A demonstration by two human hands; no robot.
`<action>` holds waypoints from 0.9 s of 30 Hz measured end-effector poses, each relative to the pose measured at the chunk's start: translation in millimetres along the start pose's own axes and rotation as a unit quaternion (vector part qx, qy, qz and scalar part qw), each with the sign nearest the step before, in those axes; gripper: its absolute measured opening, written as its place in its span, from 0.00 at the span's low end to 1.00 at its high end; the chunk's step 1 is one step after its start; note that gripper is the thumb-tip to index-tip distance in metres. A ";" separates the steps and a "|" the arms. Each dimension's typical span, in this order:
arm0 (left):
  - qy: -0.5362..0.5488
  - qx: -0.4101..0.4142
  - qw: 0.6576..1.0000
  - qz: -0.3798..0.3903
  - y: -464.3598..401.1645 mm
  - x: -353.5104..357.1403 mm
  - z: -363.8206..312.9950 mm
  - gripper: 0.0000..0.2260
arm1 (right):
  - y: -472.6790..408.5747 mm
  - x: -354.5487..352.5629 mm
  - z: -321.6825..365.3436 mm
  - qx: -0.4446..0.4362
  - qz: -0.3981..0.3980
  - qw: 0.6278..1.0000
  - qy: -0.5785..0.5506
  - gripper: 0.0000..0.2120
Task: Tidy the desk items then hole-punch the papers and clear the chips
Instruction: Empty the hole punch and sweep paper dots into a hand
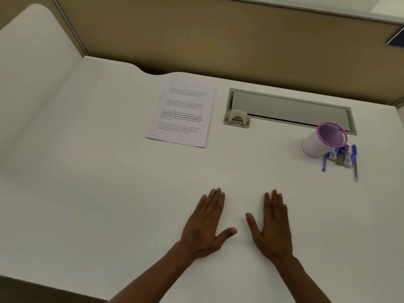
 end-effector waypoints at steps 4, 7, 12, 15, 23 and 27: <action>0.049 0.038 0.997 -0.054 -5.7 -17.9 3.4 0.35 | 19.6 10.2 48.9 -0.123 0.035 0.992 0.015 0.39; 0.036 -0.038 0.996 -0.068 -23.1 -30.9 34.8 0.36 | -0.3 -15.9 21.9 -0.052 -0.027 0.998 0.004 0.40; -0.070 -0.043 0.997 0.004 -29.9 -11.0 29.1 0.39 | -17.9 -1.8 8.2 0.017 -0.001 1.000 0.011 0.40; -0.082 -0.012 0.997 0.013 -16.8 2.6 10.3 0.39 | 7.4 22.1 45.7 -0.061 0.013 0.997 0.037 0.37; 0.103 0.020 0.993 -0.045 1.9 2.7 -7.5 0.35 | 5.3 2.1 55.5 -0.145 0.005 0.989 -0.002 0.37; 0.048 -0.048 0.996 -0.061 -7.0 13.4 -11.4 0.36 | -30.5 12.6 52.7 -0.131 0.056 0.988 0.052 0.38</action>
Point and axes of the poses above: each hand's wrist, its own y-axis away from the middle knuckle, its own x-axis out of the palm, z = x × y, the point moved 10 cm from there along -y, towards the middle knuckle, and after that the axes turned 15 degrees about z, right-handed, at the moved point
